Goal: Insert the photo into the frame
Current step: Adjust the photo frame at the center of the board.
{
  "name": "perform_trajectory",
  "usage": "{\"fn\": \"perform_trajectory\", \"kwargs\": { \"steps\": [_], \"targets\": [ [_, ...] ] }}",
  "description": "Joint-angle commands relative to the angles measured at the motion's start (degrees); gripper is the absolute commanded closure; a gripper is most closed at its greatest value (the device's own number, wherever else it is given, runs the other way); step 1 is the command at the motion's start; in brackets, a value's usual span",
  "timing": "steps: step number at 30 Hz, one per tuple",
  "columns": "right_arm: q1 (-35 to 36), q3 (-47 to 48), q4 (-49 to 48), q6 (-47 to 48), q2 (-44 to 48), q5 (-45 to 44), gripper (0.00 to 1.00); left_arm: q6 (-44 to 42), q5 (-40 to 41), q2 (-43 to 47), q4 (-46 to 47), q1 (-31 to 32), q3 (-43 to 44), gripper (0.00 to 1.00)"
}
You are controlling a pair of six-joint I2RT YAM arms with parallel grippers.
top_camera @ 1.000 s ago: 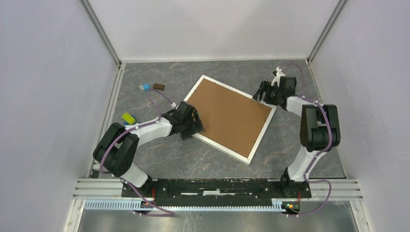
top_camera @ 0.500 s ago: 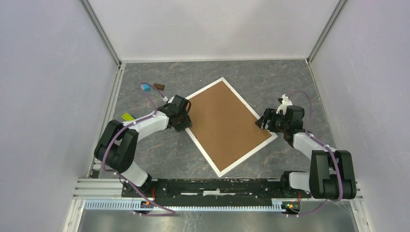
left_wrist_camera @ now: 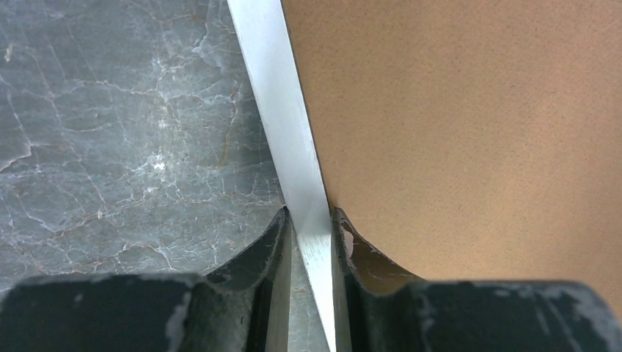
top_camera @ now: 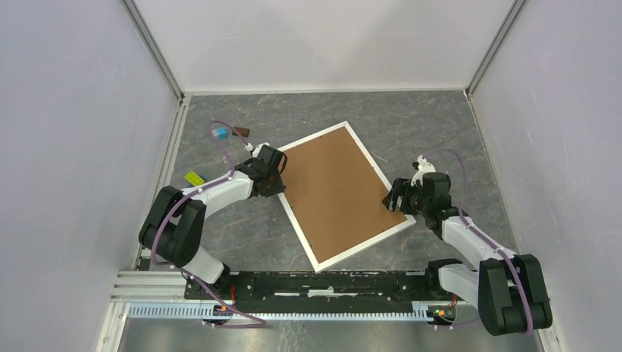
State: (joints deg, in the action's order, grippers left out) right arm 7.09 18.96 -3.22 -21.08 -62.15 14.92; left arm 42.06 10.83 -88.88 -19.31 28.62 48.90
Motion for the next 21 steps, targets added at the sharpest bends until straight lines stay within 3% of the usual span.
{"fn": "perform_trajectory", "kwargs": {
  "steps": [1, 5, 8, 14, 21],
  "targets": [
    [1.54, 7.60, 14.86, 5.17, 0.01, -10.23, 0.18, -5.67, -0.95, -1.58, 0.60, 0.17, 0.09, 0.98],
    [1.67, 17.04, 19.36, 12.10, -5.77, -14.10, 0.21, -5.85, -4.01, -1.61, 2.97, -1.64, -1.52, 0.98],
    [1.91, 20.76, 20.00, 14.06, -8.98, -14.06, 0.31, -6.20, -5.09, -2.30, 3.76, -1.97, -1.68, 0.98],
    [3.83, 22.75, 18.23, 13.70, -11.11, -11.63, 0.57, -6.14, -5.12, -2.40, 4.29, -2.12, -2.02, 0.98],
    [7.66, 22.17, 21.03, 15.96, -12.52, -18.19, 0.68, -5.95, -5.34, -2.51, 4.58, -2.29, -2.14, 0.98]
  ]
}}
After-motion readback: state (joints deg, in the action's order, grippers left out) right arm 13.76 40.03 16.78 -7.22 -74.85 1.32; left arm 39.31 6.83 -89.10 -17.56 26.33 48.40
